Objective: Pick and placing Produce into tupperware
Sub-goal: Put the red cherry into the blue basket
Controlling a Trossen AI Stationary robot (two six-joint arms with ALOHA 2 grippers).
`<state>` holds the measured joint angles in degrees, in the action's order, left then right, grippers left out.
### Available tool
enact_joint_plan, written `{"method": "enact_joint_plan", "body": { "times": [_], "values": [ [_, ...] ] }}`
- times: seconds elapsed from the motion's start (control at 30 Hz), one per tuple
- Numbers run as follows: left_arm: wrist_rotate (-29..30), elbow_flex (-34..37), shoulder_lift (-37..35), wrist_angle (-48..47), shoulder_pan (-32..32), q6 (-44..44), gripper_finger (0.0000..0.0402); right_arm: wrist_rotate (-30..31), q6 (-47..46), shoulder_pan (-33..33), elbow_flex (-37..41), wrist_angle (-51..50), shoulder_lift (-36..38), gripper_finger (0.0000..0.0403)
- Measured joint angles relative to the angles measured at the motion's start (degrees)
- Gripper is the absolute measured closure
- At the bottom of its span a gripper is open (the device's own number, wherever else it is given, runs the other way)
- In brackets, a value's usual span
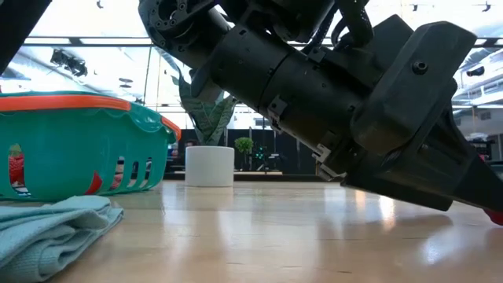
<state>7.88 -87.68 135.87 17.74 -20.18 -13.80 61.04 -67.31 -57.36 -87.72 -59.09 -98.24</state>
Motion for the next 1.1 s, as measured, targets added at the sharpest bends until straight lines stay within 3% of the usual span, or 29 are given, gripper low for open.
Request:
{"method": "enact_joint_plan", "body": {
  "times": [0.67, 1.1],
  "values": [
    [0.0, 0.0, 0.0, 1.1, -0.3, -6.7, 0.0138, 0.0, 0.5, 0.3, 0.0, 0.0, 0.0, 0.0258],
    [0.9, 0.0, -0.1, -1.0, -0.2, -6.6, 0.0234, 0.0, 1.5, 2.6, 0.0, 0.0, 0.0, 0.0258]
  ]
}}
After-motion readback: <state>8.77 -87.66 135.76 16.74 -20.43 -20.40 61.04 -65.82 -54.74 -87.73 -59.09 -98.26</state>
